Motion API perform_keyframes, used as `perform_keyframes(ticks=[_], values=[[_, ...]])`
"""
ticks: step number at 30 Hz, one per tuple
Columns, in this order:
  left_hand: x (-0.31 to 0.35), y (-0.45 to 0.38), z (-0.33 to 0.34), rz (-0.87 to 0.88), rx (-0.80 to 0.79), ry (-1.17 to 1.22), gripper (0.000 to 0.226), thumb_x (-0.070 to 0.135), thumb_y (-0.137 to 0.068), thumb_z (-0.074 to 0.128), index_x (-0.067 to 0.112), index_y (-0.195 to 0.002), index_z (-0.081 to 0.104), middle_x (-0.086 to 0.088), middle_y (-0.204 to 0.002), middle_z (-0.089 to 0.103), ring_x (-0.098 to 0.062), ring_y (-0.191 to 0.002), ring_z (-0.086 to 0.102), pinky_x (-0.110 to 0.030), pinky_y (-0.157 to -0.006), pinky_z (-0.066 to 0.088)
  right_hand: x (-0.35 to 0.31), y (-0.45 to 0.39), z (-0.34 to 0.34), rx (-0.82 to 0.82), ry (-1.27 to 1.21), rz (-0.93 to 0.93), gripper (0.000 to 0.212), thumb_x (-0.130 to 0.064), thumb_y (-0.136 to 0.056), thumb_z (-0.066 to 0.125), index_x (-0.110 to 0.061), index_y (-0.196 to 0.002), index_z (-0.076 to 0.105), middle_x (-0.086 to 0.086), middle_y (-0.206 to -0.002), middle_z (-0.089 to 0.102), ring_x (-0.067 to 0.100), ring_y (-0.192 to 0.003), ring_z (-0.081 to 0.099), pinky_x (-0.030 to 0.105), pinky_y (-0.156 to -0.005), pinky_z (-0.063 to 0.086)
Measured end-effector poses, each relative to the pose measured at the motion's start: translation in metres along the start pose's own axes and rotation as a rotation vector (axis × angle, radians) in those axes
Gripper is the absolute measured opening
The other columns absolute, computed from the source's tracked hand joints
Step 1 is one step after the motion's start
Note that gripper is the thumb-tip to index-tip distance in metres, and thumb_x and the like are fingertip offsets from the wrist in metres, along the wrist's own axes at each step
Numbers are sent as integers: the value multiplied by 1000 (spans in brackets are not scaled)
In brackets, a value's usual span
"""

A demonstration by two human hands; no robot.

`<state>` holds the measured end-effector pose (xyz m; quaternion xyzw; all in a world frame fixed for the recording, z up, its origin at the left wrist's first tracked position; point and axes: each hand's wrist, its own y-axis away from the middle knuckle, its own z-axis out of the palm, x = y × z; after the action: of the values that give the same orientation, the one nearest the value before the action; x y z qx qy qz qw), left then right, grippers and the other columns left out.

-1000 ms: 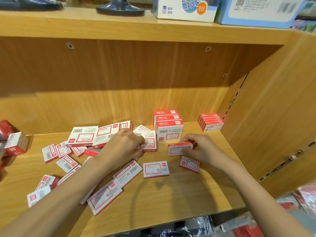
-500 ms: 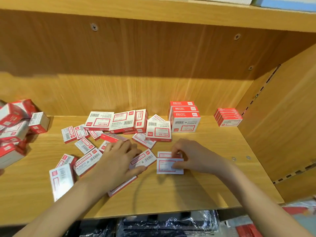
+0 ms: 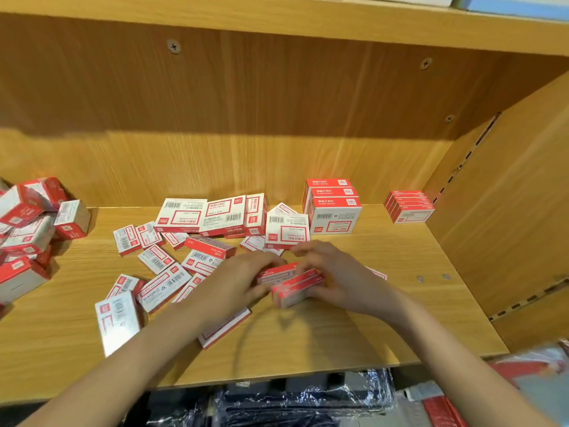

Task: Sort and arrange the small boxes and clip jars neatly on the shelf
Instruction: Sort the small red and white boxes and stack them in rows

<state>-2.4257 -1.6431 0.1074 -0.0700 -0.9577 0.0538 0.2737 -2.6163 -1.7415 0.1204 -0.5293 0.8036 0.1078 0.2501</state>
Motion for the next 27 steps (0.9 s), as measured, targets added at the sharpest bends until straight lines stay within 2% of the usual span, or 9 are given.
perform_keyframes(ticks=[2, 5, 7, 9, 12, 15, 18, 23, 27], values=[[-3, 7, -10, -20, 24, 108, 35, 18, -83, 65, 19, -117, 57, 5, -109, 62, -4, -95, 57, -19, -82, 45, -6, -7, 6, -23, 15, -4, 26, -12, -79, 67, -14, -103, 57, -2, -118, 55, -1, -100, 41, 2, -82, 26], [-11, 29, -30, -85, 83, 14, 36, 57, -76, 51, 30, -99, 57, 16, -88, 56, 0, -79, 54, -13, -66, 43, -13, -14, 9, -23, 6, 31, 28, -15, -83, 63, -18, -107, 49, -2, -114, 56, 2, -90, 43, 6, -70, 30], [-16, 45, -36, -113, 5, -162, 59, 74, -68, 38, 25, -94, 59, 13, -86, 51, -2, -76, 50, -16, -64, 41, -16, -18, 9, -28, -27, 76, 43, -17, -84, 62, -22, -121, 40, -2, -124, 53, 8, -104, 49, 11, -78, 35], [-18, 57, -33, -133, -97, -257, 73, 79, -64, 32, 26, -108, 58, 10, -96, 49, -4, -88, 49, -18, -72, 40, -18, -21, 8, -82, 23, 122, 58, -20, -86, 61, -23, -136, 30, -2, -135, 46, 12, -120, 45, 23, -94, 38], [-15, 60, -26, -155, -140, -252, 71, 72, -69, 38, 29, -124, 51, 8, -110, 50, -9, -106, 47, -21, -83, 38, -15, -24, 5, -132, 103, 100, 53, -26, -86, 62, -21, -134, 40, -2, -135, 46, 13, -121, 43, 25, -100, 35], [-6, 55, -23, -141, -98, -285, 63, 62, -76, 47, 29, -129, 45, 6, -116, 53, -11, -109, 48, -23, -84, 41, -7, -22, -1, -112, 11, 53, 43, -34, -77, 67, -21, -116, 56, -3, -115, 55, 9, -103, 51, 21, -86, 39], [2, 44, -18, -155, -59, -283, 52, 50, -84, 56, 27, -128, 41, 5, -121, 53, -12, -109, 51, -23, -81, 42, -1, -10, -16, -151, -87, 84, 34, -27, -74, 71, -24, -105, 57, -7, -103, 49, 2, -92, 48, 18, -77, 37], [6, 20, -11, -102, 60, -94, 33, 32, -83, 65, 23, -111, 51, 6, -106, 60, -15, -94, 57, -31, -75, 46, -2, 6, -23, -220, -169, 77, 35, -19, -77, 71, -19, -109, 58, -1, -122, 44, 7, -112, 45, 15, -90, 38], [5, 6, -10, -106, 42, 167, 27, 21, -83, 67, 26, -109, 61, 10, -99, 63, -6, -90, 57, -22, -78, 44, -9, 1, -8, -158, -120, 45, 39, -28, -78, 62, -20, -115, 55, -5, -132, 38, 5, -121, 38, 11, -96, 29]])
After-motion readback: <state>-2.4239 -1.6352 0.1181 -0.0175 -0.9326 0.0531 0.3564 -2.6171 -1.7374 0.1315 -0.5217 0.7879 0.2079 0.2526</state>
